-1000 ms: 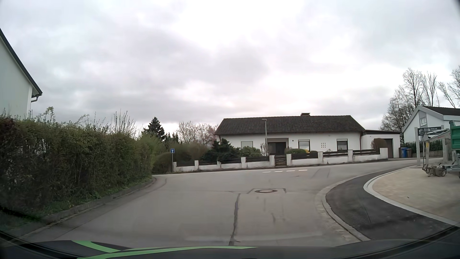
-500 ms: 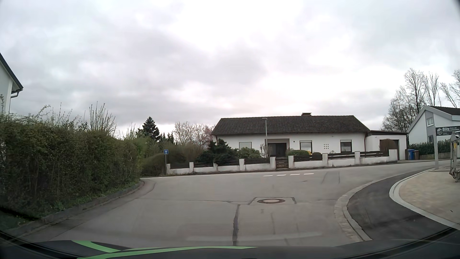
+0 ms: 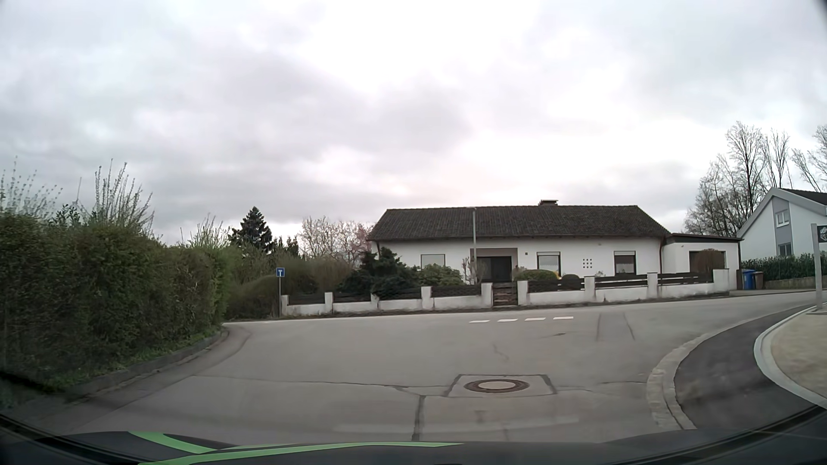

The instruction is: Follow the waypoints while adhering to traffic rules and regulations

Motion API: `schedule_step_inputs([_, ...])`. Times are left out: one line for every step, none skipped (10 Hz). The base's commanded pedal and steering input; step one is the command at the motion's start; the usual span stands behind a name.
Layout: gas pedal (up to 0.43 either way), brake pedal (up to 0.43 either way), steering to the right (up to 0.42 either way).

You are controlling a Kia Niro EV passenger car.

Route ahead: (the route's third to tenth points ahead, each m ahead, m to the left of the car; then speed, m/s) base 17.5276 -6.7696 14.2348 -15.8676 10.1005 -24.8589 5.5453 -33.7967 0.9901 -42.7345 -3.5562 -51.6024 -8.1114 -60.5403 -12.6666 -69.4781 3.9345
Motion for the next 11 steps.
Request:
schedule_step_inputs([0.138, 0.000, 0.094])
schedule_step_inputs([0.138, 0.000, 0.110])
schedule_step_inputs([0.138, 0.000, 0.130])
schedule_step_inputs([0.138, 0.000, 0.145])
schedule_step_inputs([0.130, 0.000, 0.160])
schedule_step_inputs([0.130, 0.000, 0.175])
schedule_step_inputs([0.118, 0.000, 0.196])
schedule_step_inputs([0.087, 0.000, 0.220])
schedule_step_inputs([0.079, 0.000, 0.240])
schedule_step_inputs([0.067, 0.000, 0.251])
schedule_step_inputs([0.047, 0.000, 0.262])
